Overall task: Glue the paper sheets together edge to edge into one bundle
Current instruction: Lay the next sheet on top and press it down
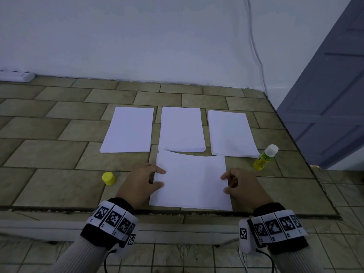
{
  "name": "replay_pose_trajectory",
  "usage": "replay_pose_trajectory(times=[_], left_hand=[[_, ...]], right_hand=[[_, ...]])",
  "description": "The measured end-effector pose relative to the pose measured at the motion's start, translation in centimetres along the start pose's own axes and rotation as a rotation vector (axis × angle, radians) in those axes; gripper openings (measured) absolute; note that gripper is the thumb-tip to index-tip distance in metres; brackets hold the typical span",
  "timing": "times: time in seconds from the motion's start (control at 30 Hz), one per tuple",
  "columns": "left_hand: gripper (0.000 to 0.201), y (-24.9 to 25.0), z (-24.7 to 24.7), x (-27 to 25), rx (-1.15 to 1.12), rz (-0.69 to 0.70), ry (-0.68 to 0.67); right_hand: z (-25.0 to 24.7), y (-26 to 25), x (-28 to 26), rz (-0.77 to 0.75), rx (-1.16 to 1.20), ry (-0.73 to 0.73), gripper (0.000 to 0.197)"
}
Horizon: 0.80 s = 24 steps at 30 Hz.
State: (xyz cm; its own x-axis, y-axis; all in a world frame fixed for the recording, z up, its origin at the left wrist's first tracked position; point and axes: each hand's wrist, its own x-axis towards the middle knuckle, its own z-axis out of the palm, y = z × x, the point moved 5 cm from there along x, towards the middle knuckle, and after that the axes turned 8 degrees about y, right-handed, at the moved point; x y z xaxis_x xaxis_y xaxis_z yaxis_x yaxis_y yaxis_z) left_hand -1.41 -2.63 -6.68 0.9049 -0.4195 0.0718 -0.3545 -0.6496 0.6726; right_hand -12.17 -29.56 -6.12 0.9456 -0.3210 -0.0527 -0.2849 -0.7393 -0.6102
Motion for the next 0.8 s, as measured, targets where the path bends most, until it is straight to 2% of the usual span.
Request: replay_pose_trajectory(times=[0.8], left_hand=[[0.028,-0.6,0.08,-0.14,0.011,-0.039,-0.019]], right_hand=[[0.28,0.77,-0.1,0.001,0.061,-0.04,0.031]])
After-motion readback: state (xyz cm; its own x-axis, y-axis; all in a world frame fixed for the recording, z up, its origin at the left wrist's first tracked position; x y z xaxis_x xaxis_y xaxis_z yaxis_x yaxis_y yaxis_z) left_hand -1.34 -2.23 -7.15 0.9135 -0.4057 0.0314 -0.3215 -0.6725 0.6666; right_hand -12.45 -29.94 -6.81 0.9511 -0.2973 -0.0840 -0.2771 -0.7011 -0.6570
